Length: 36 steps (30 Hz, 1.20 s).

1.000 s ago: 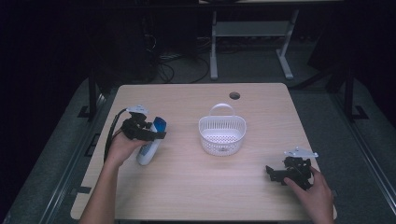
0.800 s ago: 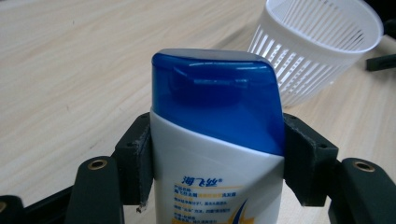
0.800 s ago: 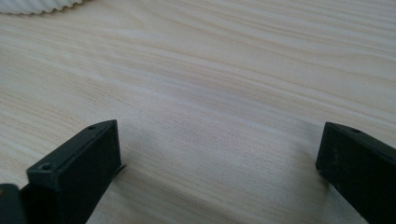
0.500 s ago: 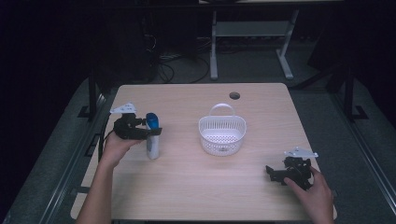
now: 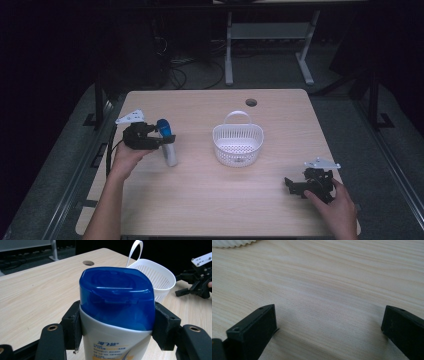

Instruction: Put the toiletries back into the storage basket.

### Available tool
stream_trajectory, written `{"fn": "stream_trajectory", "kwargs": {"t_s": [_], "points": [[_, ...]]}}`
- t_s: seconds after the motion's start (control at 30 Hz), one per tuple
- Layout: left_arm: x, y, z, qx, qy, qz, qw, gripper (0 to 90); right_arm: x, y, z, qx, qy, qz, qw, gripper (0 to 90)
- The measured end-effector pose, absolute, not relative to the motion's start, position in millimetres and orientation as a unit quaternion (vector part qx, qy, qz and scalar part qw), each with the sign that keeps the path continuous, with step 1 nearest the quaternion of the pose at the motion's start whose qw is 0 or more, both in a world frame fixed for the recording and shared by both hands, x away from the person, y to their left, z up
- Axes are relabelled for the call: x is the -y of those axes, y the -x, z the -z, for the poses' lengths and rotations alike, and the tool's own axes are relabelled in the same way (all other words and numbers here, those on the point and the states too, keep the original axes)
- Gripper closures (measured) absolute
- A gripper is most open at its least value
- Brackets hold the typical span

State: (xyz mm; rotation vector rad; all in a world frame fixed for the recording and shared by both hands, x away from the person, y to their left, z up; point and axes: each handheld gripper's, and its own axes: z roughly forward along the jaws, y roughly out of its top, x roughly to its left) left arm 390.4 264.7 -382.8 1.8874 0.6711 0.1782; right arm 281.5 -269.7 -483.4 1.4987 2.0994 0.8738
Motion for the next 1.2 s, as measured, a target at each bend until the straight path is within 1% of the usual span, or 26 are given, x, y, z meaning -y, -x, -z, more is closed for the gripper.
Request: {"fn": "stream_trajectory", "kwargs": {"t_s": [0.2,0.87,1.2], "points": [[-258.7,-390.6,376.2,-0.272,-0.791,-0.074,0.543,35.9,269.8,-281.5,483.4,-0.754,-0.538,-0.314,0.208,0.0],[-242.1,-394.1,335.0,-0.241,-0.795,-0.093,0.55,35.9,269.8,-281.5,483.4,-0.754,-0.538,-0.314,0.208,0.0],[-228.3,-397.2,317.4,-0.22,-0.794,-0.092,0.559,36.0,269.8,-281.5,483.4,-0.754,-0.538,-0.314,0.208,0.0]]}}
